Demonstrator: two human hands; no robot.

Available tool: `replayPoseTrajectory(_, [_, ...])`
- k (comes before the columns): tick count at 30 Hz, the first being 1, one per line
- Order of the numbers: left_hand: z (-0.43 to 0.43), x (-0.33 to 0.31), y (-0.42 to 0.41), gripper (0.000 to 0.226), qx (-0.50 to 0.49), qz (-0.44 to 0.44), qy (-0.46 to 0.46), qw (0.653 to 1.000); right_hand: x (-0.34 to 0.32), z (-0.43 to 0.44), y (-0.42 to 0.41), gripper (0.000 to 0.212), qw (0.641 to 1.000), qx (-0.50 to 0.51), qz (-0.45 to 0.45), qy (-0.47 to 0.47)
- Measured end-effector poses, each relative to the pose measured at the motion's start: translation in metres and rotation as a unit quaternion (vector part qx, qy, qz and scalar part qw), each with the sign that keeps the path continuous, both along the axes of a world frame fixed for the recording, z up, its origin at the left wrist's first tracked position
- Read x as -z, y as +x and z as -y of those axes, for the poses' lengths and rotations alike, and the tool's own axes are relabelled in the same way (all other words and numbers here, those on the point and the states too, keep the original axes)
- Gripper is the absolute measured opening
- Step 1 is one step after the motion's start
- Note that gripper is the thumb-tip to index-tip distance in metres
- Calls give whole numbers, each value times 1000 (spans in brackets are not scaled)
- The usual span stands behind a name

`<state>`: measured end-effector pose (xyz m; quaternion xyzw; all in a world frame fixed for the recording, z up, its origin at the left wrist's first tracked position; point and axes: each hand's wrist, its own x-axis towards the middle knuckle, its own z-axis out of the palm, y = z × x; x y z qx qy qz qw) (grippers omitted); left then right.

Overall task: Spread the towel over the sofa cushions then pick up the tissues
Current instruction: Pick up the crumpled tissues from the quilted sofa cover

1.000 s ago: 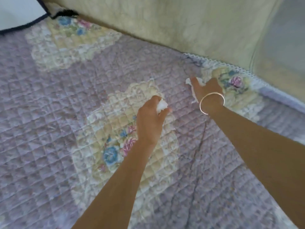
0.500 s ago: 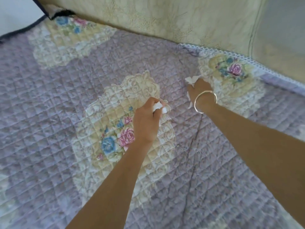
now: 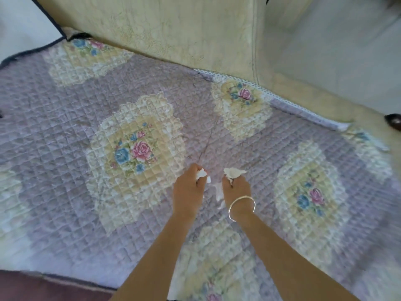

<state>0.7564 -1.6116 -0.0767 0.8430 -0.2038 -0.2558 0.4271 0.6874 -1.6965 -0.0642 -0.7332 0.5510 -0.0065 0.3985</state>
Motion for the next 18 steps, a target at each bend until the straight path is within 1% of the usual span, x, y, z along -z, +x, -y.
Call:
replayPoseTrajectory(3, [-12,-16,-57,11,10,-20,-1,1000,-16,-13,-60,27,999,25,14,15])
replayPoseTrajectory(7, [-32,-38,-139,10,36,13,14,999,-39,-30,-147,29,998,43,7,40])
replayPoseTrajectory(11, [-47,-58,-211,11,47,6,25,999,-60,-50,-222,26,997,65,18,30])
replayPoseTrajectory(13, [-55,-66,-248,10,57,6,21,998,-67,-60,-258,21,996,79,20,36])
replayPoseTrajectory(14, [-60,-68,-266,10,69,6,23,997,-69,-66,-275,19,995,88,14,41])
replayPoseTrajectory(18, [-81,-57,-323,9,110,-4,42,993,-61,-89,-330,26,990,123,-15,66])
